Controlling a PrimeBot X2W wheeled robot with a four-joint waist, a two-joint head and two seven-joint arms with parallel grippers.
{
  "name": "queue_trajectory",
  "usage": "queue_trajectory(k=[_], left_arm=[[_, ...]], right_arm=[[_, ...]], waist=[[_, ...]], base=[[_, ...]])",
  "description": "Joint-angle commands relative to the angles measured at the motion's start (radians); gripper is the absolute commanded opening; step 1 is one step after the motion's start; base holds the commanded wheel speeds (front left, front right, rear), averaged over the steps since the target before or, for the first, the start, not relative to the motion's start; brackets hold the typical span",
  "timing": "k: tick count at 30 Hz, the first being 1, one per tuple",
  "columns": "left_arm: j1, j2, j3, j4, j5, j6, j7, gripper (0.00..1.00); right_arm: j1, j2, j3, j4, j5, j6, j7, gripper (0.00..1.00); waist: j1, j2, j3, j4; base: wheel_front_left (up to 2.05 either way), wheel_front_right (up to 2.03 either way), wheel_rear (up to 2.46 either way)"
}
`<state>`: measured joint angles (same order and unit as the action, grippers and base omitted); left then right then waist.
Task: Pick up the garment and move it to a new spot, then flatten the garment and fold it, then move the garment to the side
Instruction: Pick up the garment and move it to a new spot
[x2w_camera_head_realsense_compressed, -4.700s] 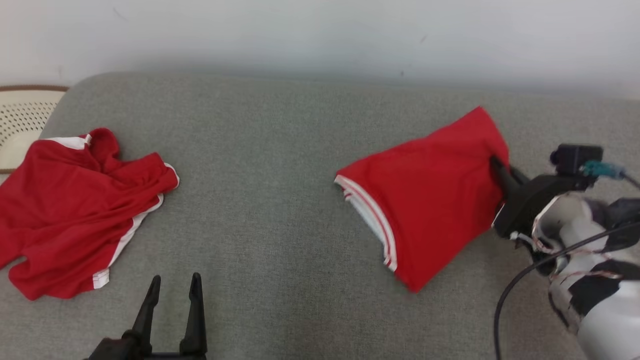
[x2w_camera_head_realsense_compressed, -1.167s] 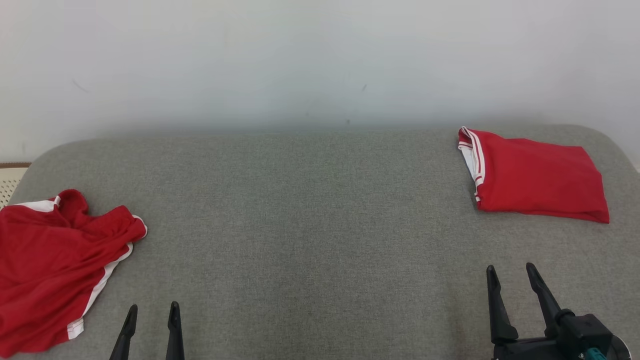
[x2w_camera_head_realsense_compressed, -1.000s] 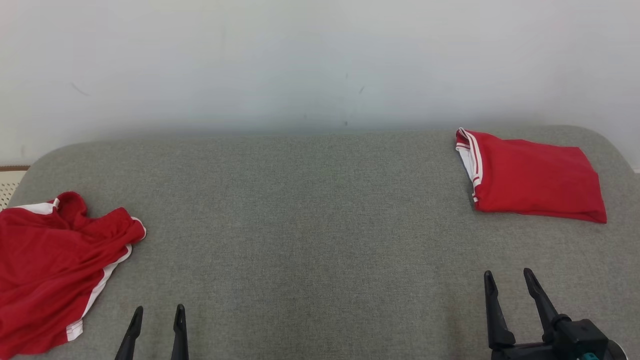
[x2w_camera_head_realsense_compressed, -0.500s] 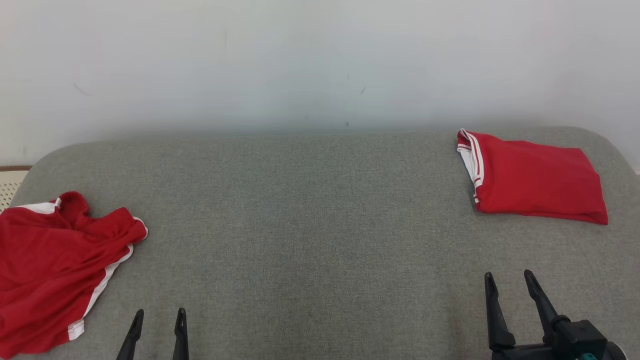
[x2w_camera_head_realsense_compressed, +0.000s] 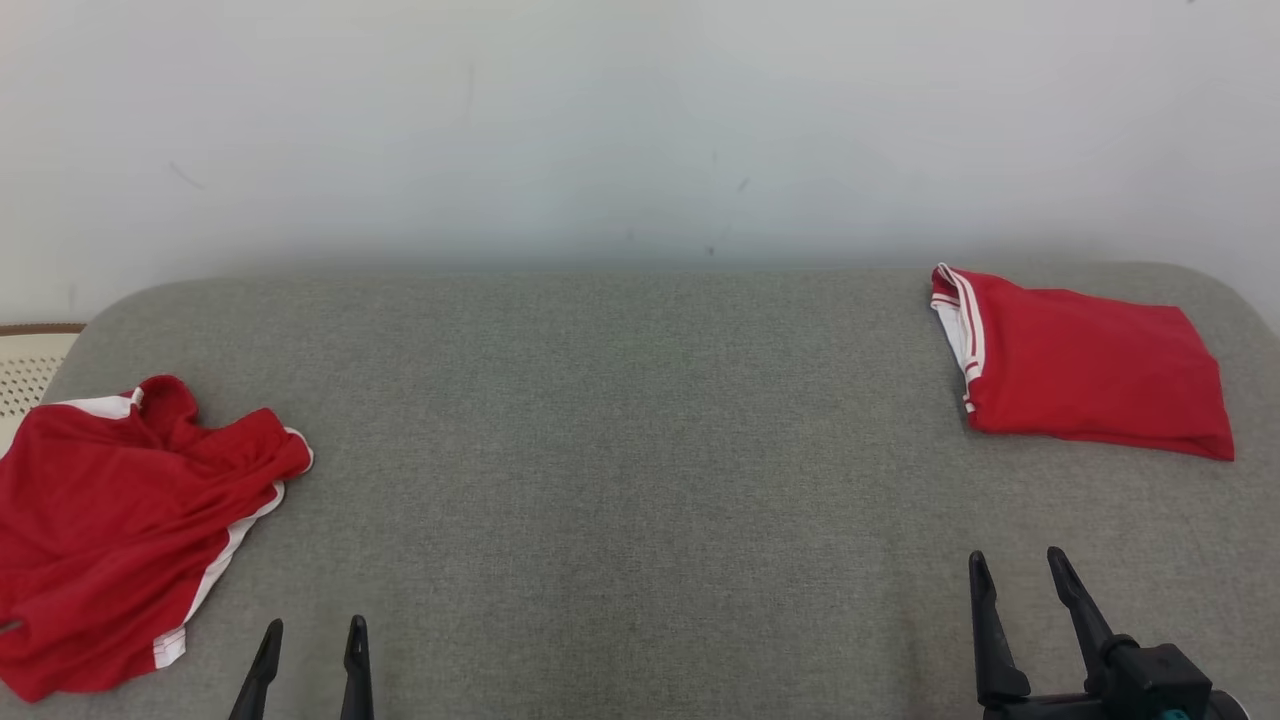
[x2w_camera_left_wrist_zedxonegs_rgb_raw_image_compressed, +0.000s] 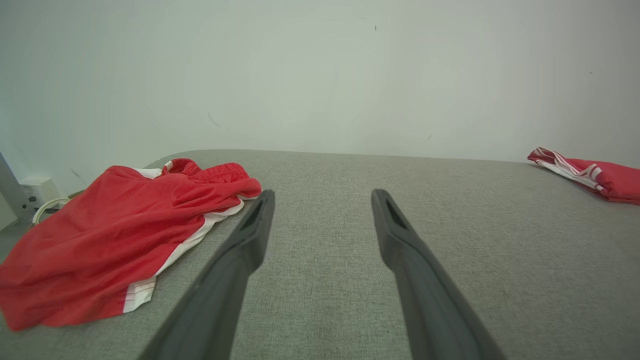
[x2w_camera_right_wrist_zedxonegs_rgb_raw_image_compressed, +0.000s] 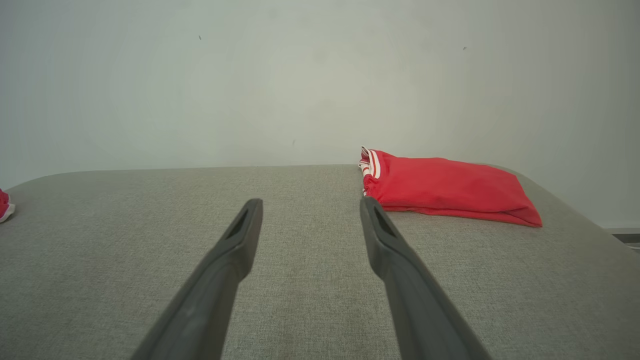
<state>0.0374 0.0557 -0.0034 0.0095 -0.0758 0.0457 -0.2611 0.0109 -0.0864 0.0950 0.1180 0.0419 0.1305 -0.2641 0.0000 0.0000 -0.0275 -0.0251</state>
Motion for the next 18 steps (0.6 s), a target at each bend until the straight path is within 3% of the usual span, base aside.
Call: queue_trajectory(k=[1, 18], left_arm=[[0.008, 0.002, 0.004, 0.002, -0.002, 0.0, -0.005, 1.0], [0.031, 0.009, 0.045, -0.004, -0.02, 0.007, -0.005, 1.0]], right_arm=[[0.01, 0.004, 0.001, 0.002, 0.004, 0.0, -0.001, 1.0], [0.018, 0.004, 0.019, 0.022, 0.013, 0.0, -0.001, 1.0]], waist=[[0.0, 0.0, -0.001, 0.012], [0.0, 0.0, -0.01, 0.243]], base=[[0.0, 0.0, 0.0], [0.0, 0.0, 0.0]])
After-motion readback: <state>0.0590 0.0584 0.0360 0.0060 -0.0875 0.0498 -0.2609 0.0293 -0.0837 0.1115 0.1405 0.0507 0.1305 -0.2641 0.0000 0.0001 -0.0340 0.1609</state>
